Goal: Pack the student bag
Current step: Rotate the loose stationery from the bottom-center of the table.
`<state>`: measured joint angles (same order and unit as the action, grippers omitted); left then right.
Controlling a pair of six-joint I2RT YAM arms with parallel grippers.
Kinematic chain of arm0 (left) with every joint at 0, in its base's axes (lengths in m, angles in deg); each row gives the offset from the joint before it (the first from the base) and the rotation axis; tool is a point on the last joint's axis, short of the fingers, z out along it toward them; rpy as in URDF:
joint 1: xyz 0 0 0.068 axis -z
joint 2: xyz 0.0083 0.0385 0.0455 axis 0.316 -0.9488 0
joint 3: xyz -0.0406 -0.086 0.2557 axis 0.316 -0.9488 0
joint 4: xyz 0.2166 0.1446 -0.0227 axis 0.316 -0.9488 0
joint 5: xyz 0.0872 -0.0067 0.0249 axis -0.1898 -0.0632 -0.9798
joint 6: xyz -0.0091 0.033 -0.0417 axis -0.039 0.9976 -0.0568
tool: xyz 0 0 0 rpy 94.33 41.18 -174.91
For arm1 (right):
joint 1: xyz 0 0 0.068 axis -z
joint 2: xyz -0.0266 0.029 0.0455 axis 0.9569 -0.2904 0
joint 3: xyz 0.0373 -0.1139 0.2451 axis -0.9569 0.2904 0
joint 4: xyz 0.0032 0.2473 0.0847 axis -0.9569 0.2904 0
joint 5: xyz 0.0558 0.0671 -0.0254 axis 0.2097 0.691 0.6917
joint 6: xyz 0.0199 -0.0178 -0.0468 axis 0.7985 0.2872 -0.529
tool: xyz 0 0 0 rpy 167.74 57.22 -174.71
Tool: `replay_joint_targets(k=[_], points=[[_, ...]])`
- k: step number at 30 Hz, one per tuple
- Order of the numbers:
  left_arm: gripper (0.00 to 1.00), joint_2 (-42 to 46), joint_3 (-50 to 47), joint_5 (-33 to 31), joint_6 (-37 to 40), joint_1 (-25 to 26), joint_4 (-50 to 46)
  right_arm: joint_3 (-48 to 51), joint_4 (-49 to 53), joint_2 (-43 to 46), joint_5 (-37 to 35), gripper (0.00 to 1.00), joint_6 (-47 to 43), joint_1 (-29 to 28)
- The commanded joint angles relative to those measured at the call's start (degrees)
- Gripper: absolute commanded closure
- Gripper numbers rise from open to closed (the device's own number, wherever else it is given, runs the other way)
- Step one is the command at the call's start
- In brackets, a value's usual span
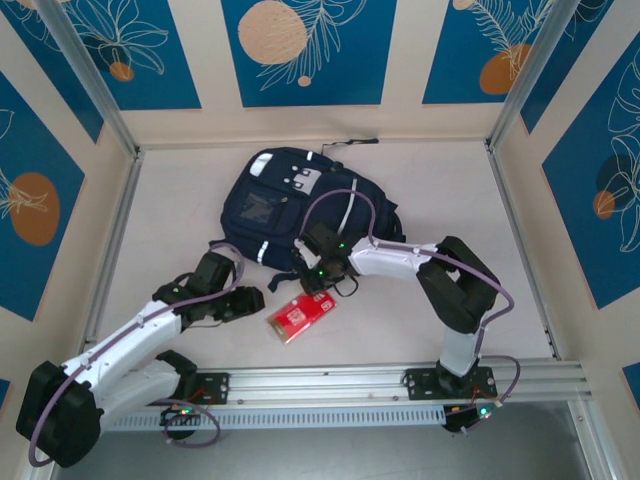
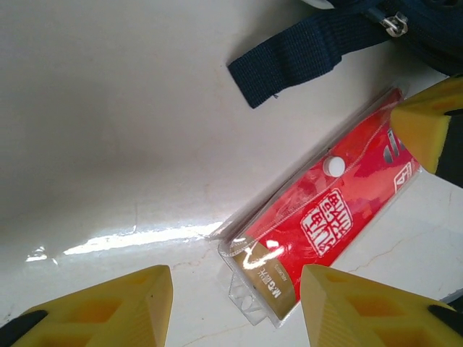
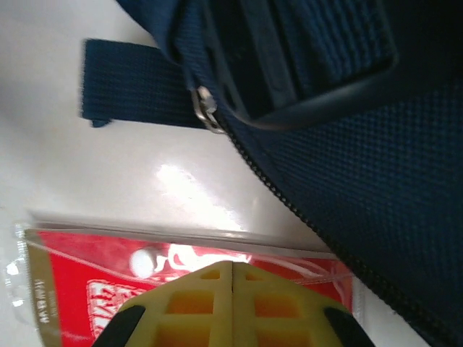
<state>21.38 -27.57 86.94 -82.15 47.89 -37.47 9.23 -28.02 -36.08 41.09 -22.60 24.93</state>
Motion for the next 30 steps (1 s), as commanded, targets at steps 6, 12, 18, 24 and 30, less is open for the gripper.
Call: replay_joint_targets(k=[6,12,18,24,30], points=[[0.48,0.98,0.75,-1.65,0.9,-0.45,-2.96,3.79,1.87,2.83,-2.82,0.96,0.96,0.75],[0.45,-0.93,0.47,-0.93,0.65,-0.52,-1.85,10.2,-0.01,8.04,-3.82,0.96,5.7,0.9],[0.44,-2.23,0.52,-0.34,0.71,-0.47,-0.96,14.88,-1.48,10.98,-3.15,0.95,8.4,0.43],[0.44,-3.1,0.49,-0.29,0.81,-0.54,-0.59,17.56,-1.18,10.98,-3.62,0.95,9.72,-3.08],[0.43,-3.19,0.52,-0.4,0.9,-0.62,-0.76,18.79,2.37,14.97,-5.11,0.95,11.53,-6.71]])
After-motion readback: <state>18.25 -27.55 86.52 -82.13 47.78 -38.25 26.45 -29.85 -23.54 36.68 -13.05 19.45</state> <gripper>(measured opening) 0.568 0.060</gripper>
